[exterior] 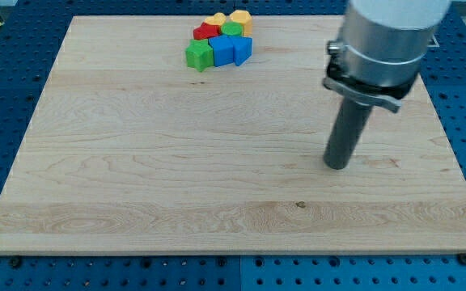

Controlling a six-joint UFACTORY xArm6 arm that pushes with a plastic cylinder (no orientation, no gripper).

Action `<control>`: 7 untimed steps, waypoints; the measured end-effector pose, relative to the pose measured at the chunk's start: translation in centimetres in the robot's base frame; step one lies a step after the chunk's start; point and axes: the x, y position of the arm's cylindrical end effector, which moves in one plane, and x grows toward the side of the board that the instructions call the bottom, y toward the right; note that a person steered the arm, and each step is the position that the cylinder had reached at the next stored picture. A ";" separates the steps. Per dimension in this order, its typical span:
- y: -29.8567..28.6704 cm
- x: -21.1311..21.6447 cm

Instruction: Move the arm to the right of the red circle

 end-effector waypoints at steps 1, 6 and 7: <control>0.3 0.2; 13.1 -9.0; 13.2 -9.5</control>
